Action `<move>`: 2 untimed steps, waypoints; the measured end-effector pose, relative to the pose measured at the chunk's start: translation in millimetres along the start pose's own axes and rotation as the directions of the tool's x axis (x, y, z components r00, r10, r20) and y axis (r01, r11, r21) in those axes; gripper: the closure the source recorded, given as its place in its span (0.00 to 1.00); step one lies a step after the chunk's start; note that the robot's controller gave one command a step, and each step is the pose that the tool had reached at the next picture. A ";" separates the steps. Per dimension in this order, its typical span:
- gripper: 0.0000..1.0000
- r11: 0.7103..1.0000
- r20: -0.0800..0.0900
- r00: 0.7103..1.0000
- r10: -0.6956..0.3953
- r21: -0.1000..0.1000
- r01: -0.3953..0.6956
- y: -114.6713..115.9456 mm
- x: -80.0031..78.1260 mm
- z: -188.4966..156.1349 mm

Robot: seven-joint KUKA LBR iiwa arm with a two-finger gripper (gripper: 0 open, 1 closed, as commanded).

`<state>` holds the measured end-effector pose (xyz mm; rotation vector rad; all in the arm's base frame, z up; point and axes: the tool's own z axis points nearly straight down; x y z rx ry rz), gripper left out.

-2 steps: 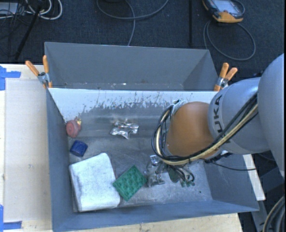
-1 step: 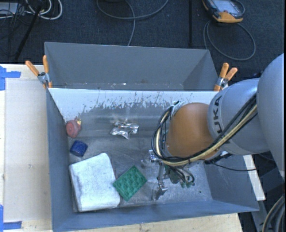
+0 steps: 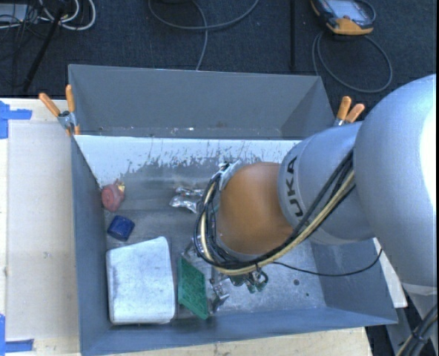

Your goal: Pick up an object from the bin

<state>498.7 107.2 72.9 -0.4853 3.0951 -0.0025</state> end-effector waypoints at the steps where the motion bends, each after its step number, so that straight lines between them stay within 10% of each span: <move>1: 0.00 0.978 0.011 0.977 -0.211 0.007 0.211 58.8 -0.9 -3.0; 2: 1.00 0.978 0.006 0.978 -0.211 -0.003 0.211 62.9 1.6 -1.6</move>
Offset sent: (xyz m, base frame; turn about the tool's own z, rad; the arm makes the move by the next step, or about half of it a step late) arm -0.0254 0.0587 -0.0029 -0.2166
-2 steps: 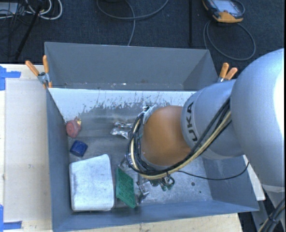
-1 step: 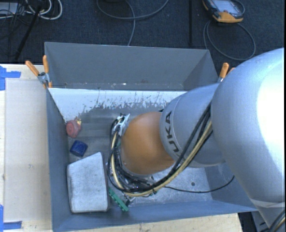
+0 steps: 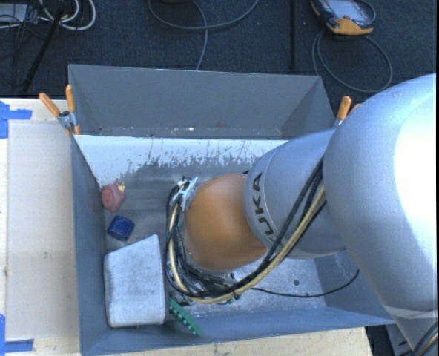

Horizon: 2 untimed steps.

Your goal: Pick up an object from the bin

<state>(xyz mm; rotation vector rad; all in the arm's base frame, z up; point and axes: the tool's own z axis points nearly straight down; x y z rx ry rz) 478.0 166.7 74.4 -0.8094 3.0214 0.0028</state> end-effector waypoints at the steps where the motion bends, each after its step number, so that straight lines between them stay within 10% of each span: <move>1: 1.00 0.949 -0.007 0.949 -0.316 -0.003 0.316 -6.6 7.5 -154.7; 2: 0.00 0.949 -0.012 0.949 -0.314 -0.007 0.314 -6.5 8.6 -152.0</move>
Offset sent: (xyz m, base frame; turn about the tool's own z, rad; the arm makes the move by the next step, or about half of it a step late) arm -0.0065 -0.0110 0.1524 -0.3236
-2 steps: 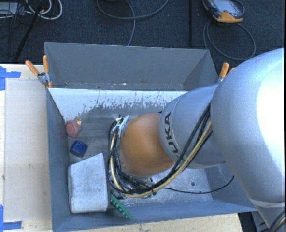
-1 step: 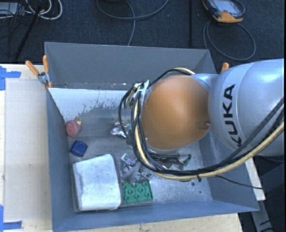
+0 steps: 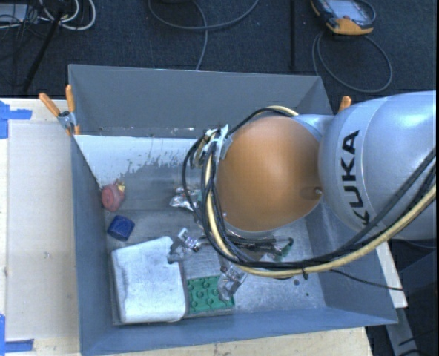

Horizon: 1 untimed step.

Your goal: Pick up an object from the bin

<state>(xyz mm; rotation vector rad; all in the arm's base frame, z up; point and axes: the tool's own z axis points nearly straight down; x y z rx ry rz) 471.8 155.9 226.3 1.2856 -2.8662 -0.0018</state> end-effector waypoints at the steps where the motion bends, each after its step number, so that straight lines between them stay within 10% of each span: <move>1: 0.00 0.974 0.005 0.974 0.227 0.006 -0.227 -10.0 -43.1 118.8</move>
Offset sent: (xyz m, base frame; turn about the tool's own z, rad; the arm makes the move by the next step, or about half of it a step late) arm 0.0351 0.0288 -0.1350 0.2270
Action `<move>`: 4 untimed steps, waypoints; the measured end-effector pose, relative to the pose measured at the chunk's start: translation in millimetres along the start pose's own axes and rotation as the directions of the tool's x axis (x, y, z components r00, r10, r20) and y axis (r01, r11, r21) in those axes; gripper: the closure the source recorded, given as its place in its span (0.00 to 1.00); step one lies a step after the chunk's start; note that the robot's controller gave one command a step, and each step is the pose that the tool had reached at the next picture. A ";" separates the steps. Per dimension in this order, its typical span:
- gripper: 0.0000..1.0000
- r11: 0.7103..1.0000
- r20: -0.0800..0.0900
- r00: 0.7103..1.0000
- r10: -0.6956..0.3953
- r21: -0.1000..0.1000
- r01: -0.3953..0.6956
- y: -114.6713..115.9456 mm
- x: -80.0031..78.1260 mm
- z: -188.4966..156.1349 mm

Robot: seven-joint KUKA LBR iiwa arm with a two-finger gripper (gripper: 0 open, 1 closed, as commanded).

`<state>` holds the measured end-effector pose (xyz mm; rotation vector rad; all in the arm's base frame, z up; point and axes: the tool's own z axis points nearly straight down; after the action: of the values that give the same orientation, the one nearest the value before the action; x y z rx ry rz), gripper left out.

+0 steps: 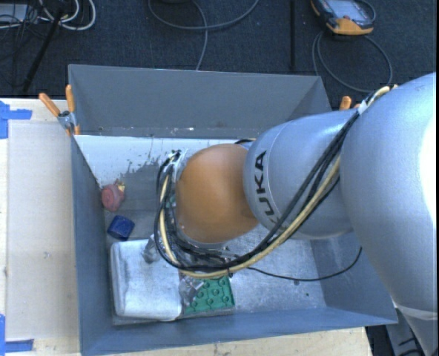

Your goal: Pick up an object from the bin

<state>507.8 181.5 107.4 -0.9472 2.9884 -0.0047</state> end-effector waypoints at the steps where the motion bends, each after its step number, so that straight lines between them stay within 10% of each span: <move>1: 0.00 0.994 0.019 0.994 -0.106 0.010 0.106 11.1 -8.8 6.7; 2: 0.00 0.899 0.002 0.900 -0.437 -0.005 0.437 42.3 -16.6 -89.3; 3: 0.00 0.675 0.015 0.674 -0.738 0.007 0.738 48.2 -22.0 -0.1; 4: 0.00 0.577 0.019 0.577 -0.817 0.016 0.817 50.3 -26.1 4.2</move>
Offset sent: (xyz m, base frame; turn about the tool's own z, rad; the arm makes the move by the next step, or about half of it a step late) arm -0.0215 0.0464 -0.0374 -0.2248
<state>500.2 237.7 103.1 -2.1996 2.2021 -0.0050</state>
